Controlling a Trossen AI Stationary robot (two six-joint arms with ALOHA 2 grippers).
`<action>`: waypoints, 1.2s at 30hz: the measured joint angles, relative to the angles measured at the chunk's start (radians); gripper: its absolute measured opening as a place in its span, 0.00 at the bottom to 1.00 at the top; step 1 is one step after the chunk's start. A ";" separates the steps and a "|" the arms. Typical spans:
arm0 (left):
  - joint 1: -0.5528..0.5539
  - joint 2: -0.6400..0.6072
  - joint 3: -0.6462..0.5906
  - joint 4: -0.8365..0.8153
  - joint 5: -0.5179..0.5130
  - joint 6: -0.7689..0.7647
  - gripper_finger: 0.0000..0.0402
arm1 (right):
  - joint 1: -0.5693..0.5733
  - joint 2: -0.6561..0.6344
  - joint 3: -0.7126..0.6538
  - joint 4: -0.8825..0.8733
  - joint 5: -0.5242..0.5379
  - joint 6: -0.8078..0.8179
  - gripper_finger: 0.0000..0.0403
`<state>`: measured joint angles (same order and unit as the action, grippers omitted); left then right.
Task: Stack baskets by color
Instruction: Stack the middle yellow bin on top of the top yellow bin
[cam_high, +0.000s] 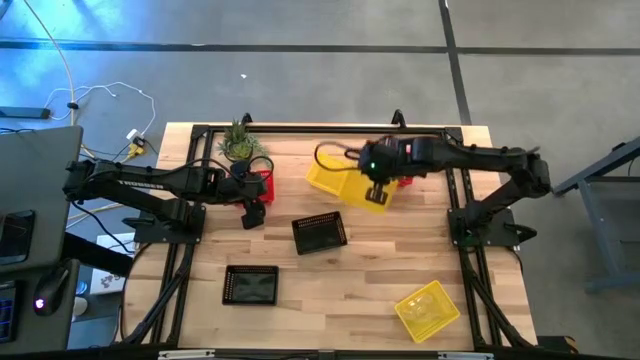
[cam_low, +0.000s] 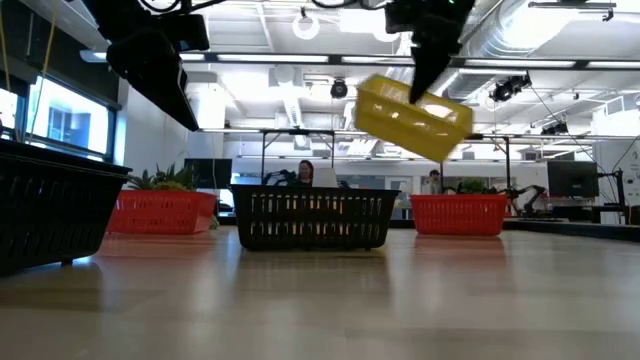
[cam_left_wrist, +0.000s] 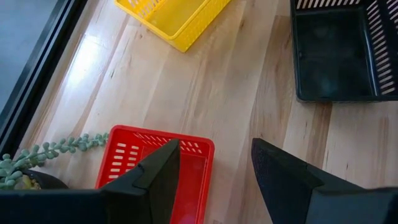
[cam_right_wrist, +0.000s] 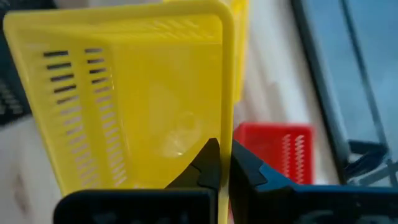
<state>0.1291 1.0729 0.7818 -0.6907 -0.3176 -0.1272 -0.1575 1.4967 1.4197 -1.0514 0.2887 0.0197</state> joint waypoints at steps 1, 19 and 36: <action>0.000 0.000 0.000 0.000 0.000 0.000 0.46 | -0.015 0.000 0.016 0.011 0.000 -0.024 0.00; 0.000 0.000 0.000 -0.001 0.000 0.000 0.46 | -0.310 0.003 0.156 0.352 -0.080 -0.264 0.00; 0.000 0.000 0.000 -0.002 0.001 0.000 0.46 | -0.379 0.114 0.157 0.438 -0.251 -0.176 0.00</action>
<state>0.1295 1.0729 0.7818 -0.6922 -0.3168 -0.1276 -0.5369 1.6106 1.5768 -0.6130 0.0374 -0.1564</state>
